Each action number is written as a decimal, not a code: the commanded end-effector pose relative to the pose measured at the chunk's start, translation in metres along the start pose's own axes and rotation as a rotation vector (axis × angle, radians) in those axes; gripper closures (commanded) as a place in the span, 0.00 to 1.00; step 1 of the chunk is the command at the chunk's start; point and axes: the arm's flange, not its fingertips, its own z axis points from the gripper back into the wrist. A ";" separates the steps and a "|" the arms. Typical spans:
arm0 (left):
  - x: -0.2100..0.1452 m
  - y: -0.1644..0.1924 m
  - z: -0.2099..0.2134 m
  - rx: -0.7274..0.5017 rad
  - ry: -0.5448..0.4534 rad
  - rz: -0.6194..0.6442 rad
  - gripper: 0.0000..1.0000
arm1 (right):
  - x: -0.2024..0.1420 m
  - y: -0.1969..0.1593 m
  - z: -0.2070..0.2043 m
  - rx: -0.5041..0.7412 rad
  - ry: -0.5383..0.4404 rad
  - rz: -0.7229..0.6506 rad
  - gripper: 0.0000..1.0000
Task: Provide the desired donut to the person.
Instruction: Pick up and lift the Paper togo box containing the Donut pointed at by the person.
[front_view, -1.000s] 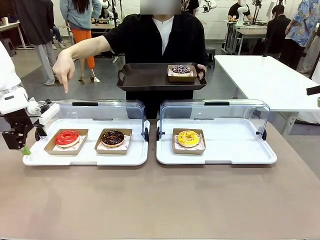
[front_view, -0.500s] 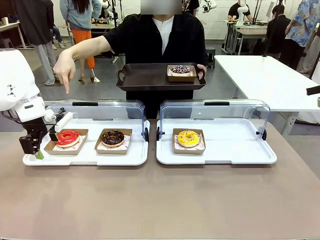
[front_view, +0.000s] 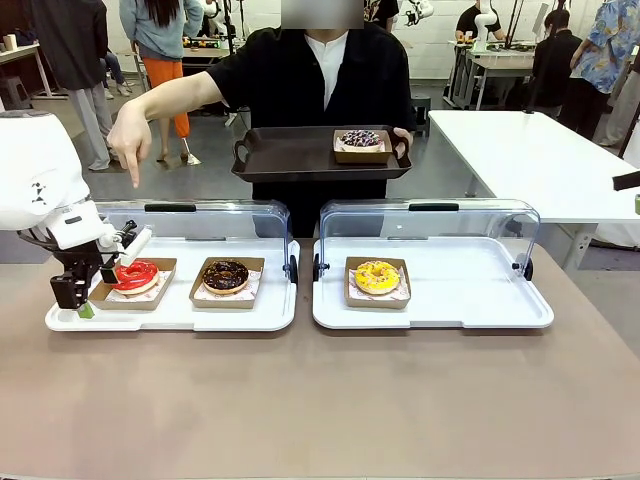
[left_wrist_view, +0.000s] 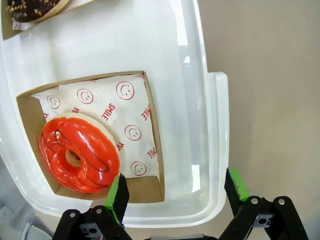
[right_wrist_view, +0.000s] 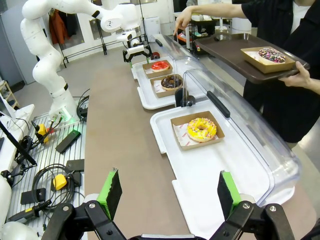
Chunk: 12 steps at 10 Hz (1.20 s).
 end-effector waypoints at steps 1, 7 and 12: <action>0.000 0.006 0.000 0.000 0.033 0.019 0.00 | -0.001 0.000 0.000 0.000 -0.002 -0.002 0.00; -0.008 0.004 0.001 -0.008 0.019 0.035 0.00 | -0.001 0.000 0.000 0.000 -0.002 -0.002 0.00; -0.018 0.005 -0.009 -0.047 -0.015 0.048 0.00 | -0.001 0.000 0.000 0.000 -0.002 -0.002 0.00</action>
